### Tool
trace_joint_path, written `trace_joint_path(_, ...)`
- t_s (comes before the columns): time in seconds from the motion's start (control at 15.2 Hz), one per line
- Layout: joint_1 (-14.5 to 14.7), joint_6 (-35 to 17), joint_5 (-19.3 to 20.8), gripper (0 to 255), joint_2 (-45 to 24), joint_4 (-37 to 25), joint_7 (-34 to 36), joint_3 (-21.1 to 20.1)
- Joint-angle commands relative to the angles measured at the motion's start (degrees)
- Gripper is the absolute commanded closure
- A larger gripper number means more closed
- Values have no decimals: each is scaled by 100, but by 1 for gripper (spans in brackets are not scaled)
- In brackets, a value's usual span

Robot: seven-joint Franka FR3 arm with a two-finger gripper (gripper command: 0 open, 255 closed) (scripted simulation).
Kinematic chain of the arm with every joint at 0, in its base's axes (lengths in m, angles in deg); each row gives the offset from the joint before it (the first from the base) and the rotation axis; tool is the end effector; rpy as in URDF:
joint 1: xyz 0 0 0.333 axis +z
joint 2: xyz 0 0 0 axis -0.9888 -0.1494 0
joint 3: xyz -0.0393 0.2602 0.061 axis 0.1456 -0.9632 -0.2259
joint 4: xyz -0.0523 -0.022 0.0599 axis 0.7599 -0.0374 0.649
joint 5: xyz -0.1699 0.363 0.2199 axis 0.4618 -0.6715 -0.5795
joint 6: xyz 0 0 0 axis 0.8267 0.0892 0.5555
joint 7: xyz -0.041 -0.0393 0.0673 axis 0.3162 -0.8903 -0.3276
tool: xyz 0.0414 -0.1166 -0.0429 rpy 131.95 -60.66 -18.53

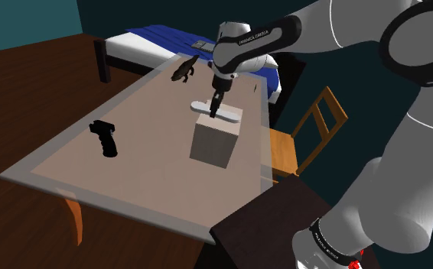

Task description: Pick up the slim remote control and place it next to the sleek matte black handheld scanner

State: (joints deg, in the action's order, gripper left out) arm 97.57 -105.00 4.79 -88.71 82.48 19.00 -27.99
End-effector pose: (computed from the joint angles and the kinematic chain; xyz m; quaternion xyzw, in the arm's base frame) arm 0.6326 0.0301 0.2507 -0.9414 -0.3370 -0.0019 0.0111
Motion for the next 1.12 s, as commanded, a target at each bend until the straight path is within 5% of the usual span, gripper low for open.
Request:
trace_joint_path(0.0, 168, -14, 17, 255, -30, -27, 290, -106)
trace_joint_path(1.06, 1347, 388, 104, 255, -974, -1438, 2253, -799)
